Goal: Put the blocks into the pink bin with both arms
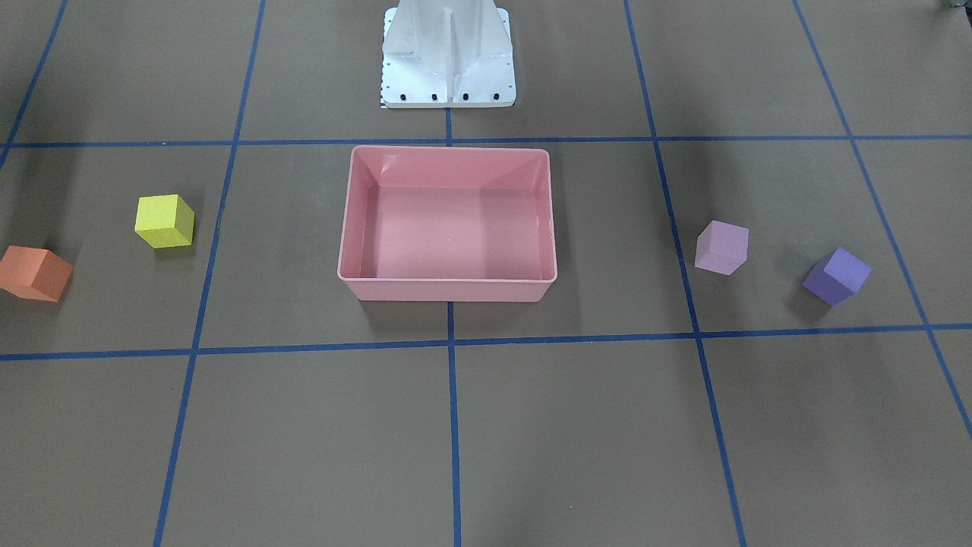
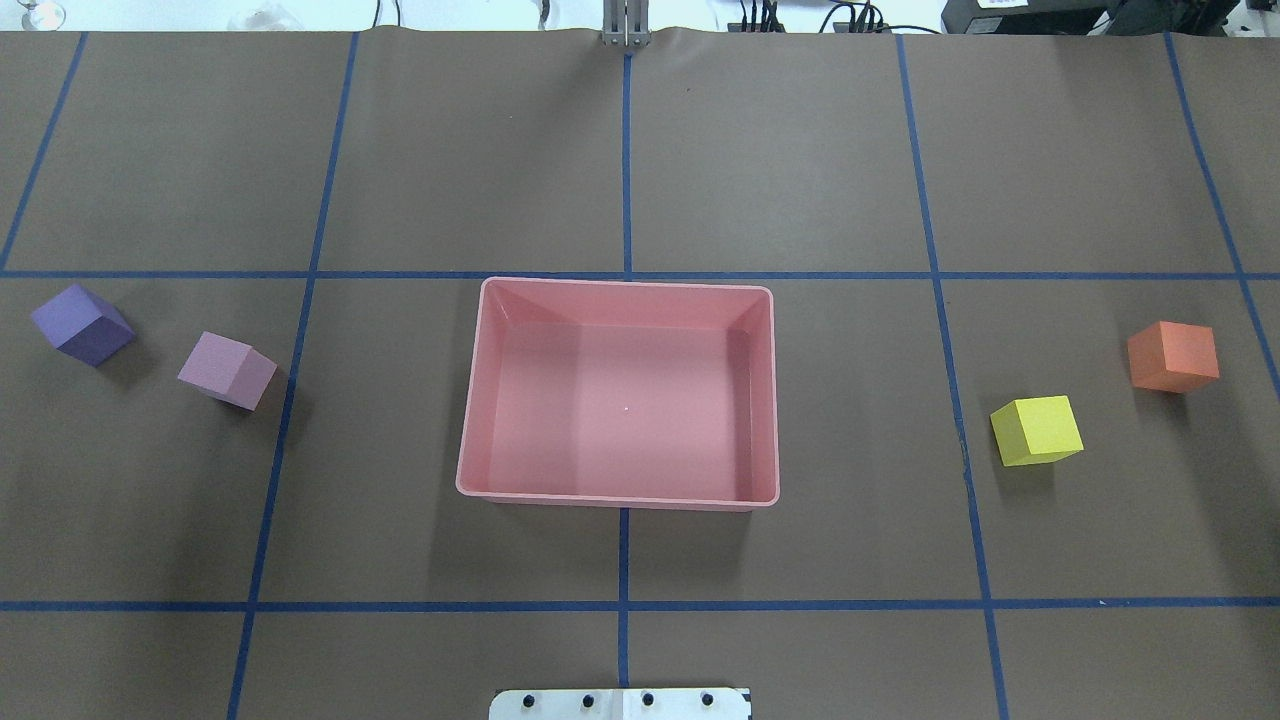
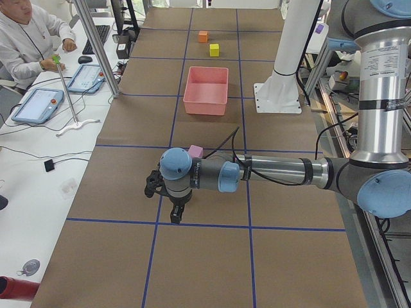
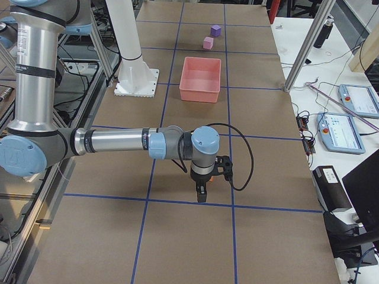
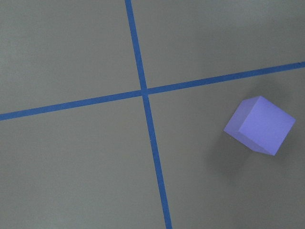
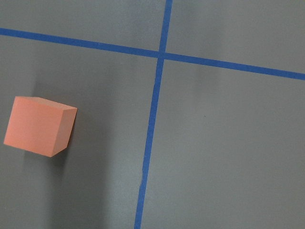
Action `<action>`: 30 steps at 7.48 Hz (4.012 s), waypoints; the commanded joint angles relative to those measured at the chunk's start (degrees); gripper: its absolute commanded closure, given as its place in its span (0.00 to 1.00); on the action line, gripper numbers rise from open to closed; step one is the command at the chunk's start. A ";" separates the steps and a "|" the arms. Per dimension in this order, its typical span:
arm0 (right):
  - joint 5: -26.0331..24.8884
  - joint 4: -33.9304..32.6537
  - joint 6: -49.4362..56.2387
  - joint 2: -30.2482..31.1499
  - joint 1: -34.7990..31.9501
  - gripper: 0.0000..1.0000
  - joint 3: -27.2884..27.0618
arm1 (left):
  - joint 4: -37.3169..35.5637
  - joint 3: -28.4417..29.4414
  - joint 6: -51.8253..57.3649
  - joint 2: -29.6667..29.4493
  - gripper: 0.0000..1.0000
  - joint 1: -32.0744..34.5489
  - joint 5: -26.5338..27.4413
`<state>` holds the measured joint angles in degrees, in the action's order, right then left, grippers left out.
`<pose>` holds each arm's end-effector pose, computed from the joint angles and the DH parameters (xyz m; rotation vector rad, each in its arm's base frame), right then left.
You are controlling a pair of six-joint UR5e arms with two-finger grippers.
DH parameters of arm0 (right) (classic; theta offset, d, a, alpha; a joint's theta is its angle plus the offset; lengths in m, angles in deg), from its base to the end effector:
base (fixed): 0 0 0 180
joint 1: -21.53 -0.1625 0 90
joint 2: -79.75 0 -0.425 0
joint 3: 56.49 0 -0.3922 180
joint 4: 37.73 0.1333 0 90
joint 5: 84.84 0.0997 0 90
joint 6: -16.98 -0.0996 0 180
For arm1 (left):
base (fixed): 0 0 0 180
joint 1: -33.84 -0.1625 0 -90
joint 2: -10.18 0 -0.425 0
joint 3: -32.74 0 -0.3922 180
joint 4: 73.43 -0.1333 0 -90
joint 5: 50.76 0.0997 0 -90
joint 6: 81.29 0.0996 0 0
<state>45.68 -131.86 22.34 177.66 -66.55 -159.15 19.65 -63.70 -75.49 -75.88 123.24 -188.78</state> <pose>0.0540 -0.4349 0.6256 0.0316 -0.7071 -0.1255 -0.0544 -0.4689 0.6260 0.1296 0.8331 0.1458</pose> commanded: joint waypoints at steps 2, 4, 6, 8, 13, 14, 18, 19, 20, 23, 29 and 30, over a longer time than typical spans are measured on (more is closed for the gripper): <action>0.00 0.00 0.00 0.00 -0.07 0.00 0.00 | 0.00 -2.51 -0.09 1.24 0.00 -0.02 0.12; 0.09 0.00 -0.08 -0.78 0.02 0.00 -0.26 | 0.18 -2.88 -0.17 0.90 0.00 -0.29 0.12; 0.09 -0.09 -0.26 -2.28 0.46 0.00 -0.09 | 0.62 -1.92 -0.96 -4.52 0.00 -1.34 -0.58; 0.26 0.00 -1.39 -3.25 1.42 0.00 -0.26 | 3.75 -1.74 -0.09 -4.73 0.00 -3.09 -0.67; 0.88 0.00 -2.72 -4.40 3.98 0.00 -0.27 | 25.09 8.78 -0.88 -6.66 0.00 -21.28 3.61; 0.88 0.00 -2.72 -4.48 4.06 0.00 -0.27 | 28.70 11.08 -0.79 -6.84 0.00 -21.81 7.12; 0.79 0.00 -2.72 -4.40 3.98 0.00 -0.27 | 29.53 11.98 -1.49 -7.36 0.00 -24.63 8.03; 0.79 0.00 -2.72 -4.40 3.98 0.00 -0.18 | 29.53 12.24 -2.28 -7.45 0.00 -24.98 7.94; 0.88 0.00 -2.72 -4.40 3.98 0.00 -0.18 | 29.62 13.02 -2.28 -7.54 0.00 -25.33 8.03; 0.79 0.00 -2.72 -4.40 3.98 0.00 -0.09 | 29.79 14.44 -2.55 -8.94 0.49 -25.51 7.94; 0.88 0.00 -2.72 -4.40 4.06 0.00 -0.27 | 7.32 -4.24 -15.82 -16.05 0.73 -22.52 0.74; 0.97 0.00 -2.72 -4.40 4.06 0.00 -0.27 | 7.47 -6.46 -25.30 -18.15 0.73 -23.65 0.74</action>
<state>46.58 -131.86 19.62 173.26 -62.50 -159.37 29.51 -65.86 -90.06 -91.53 100.32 -187.95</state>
